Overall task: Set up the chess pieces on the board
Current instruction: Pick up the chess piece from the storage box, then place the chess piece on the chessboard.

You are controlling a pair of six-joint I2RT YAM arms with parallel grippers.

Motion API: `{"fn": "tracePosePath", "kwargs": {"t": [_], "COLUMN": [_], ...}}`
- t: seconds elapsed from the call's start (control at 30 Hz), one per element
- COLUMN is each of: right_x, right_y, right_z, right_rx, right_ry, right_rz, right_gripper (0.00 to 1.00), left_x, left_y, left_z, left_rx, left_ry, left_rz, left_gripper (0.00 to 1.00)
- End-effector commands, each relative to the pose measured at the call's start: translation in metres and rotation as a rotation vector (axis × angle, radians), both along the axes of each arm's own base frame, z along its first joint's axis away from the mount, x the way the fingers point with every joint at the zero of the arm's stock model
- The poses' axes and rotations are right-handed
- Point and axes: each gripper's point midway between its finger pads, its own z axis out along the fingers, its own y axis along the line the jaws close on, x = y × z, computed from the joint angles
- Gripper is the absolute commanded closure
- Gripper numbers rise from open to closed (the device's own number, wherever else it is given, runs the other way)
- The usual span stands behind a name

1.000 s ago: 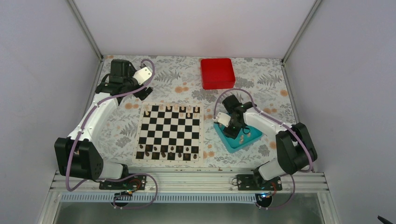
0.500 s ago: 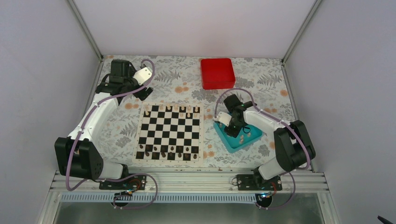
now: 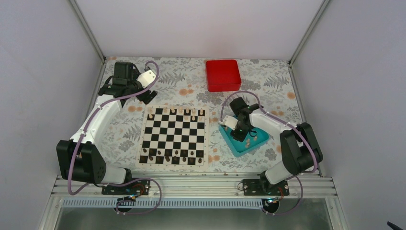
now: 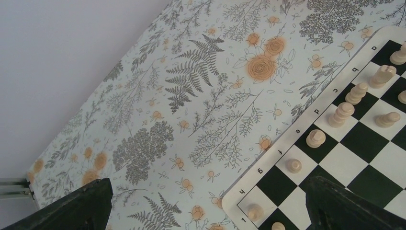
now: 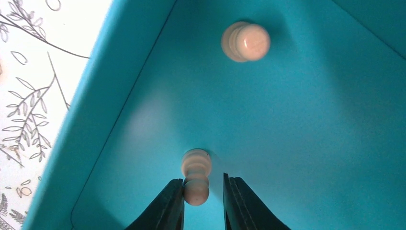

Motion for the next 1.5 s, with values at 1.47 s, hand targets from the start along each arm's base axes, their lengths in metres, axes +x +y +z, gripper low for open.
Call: {"fn": "tracePosePath", "kwargs": {"t": [1.47], "right_x": [0.085], "right_y": [0.267], "right_z": [0.070], "right_rx": [0.069], "right_ry": [-0.115], "right_rz": [0.449], "right_gripper": [0.93], "left_x": [0.000], "left_y": [-0.005], "left_z": [0.000], "left_rx": [-0.007], "left_ry": [-0.048], "left_rz": [-0.054], "left_gripper": [0.00]}}
